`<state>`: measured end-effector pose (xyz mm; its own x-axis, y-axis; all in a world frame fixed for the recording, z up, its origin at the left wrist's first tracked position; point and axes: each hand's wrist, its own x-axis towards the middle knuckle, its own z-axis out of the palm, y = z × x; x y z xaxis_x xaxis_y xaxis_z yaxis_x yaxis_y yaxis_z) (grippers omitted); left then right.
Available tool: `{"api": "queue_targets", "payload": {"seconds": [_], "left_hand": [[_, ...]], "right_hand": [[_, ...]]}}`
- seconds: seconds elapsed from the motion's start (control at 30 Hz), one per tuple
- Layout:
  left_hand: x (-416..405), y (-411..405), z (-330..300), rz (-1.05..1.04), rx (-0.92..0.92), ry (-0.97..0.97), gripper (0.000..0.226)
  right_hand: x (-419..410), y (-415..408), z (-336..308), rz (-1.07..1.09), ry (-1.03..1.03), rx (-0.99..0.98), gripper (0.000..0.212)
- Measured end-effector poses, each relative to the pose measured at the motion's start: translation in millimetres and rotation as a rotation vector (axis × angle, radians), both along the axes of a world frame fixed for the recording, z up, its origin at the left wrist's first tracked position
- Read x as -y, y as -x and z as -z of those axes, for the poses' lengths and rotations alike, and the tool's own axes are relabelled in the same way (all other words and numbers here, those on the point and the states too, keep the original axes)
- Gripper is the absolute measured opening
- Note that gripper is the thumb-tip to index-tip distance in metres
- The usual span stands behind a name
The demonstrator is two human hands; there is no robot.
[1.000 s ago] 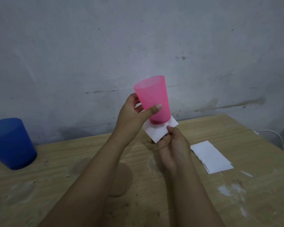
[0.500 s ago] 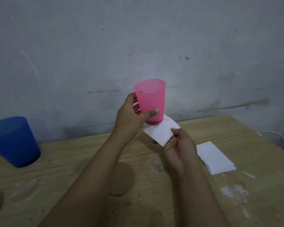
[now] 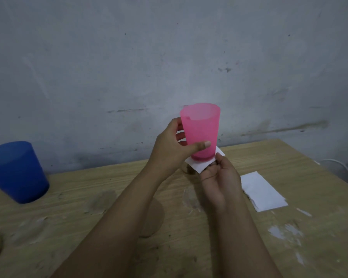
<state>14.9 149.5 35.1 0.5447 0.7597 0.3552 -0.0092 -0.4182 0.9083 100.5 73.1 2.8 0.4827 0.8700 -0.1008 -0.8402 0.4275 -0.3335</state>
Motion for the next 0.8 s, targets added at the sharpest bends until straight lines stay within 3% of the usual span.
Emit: {"api": "queue_targets", "payload": {"seconds": [0.17, 0.43, 0.57, 0.8], "left_hand": [[-2.3, 1.6, 0.2, -0.021, -0.018, -0.046, 0.079], [-5.8, 1.0, 3.3, -0.053, 0.061, -0.020, 0.091], [-6.5, -0.5, 6.3, -0.074, 0.077, -0.015, 0.085], [-3.7, -4.2, 8.5, -0.051, 0.090, -0.007, 0.081]], "right_hand": [[0.3, -5.9, 1.6, -0.002, 0.005, -0.025, 0.037], [-0.9, -6.1, 2.7, -0.015, 0.032, 0.052, 0.036], [-0.5, -5.2, 1.2, 0.031, 0.083, 0.067, 0.037], [0.4, -1.2, -0.2, -0.031, -0.041, 0.037, 0.040]]}}
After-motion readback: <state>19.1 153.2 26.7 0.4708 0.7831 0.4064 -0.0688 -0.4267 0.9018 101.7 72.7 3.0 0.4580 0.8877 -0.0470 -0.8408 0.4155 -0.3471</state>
